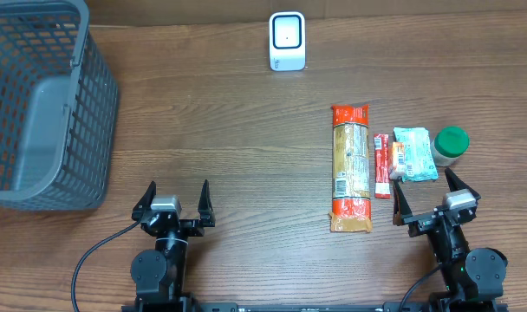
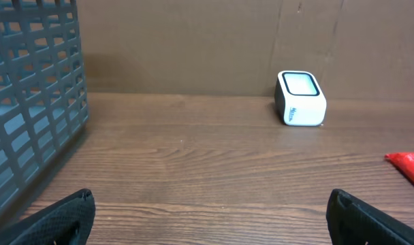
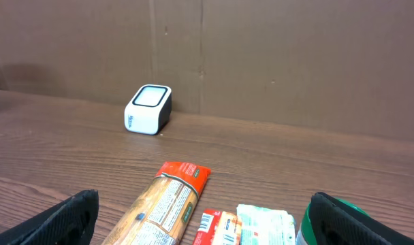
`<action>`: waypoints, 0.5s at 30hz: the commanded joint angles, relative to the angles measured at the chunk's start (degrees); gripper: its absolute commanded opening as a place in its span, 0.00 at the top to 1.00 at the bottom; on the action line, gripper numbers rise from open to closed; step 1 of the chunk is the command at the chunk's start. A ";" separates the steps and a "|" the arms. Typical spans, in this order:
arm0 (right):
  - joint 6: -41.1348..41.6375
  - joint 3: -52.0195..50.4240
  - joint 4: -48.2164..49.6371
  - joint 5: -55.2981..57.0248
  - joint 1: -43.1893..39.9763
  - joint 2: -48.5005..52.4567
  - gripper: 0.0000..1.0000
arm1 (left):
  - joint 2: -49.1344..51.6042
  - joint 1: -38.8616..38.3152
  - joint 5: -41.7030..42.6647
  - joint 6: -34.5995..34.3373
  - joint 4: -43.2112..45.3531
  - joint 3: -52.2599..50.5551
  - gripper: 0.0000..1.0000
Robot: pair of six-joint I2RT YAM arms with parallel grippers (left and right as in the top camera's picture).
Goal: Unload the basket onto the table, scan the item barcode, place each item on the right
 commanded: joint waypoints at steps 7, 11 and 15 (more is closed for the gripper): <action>-0.07 -0.61 0.28 -0.31 -0.26 -0.63 0.00 | -0.59 -0.48 -0.02 2.34 -0.13 -0.20 0.00; -0.07 -0.61 0.28 -0.31 -0.26 -0.61 0.00 | -0.59 -0.48 -0.02 2.34 -0.13 -0.20 0.00; -0.09 -0.61 0.28 -0.31 -0.26 -0.63 0.00 | -0.59 -0.48 0.00 2.34 -0.13 -0.20 0.00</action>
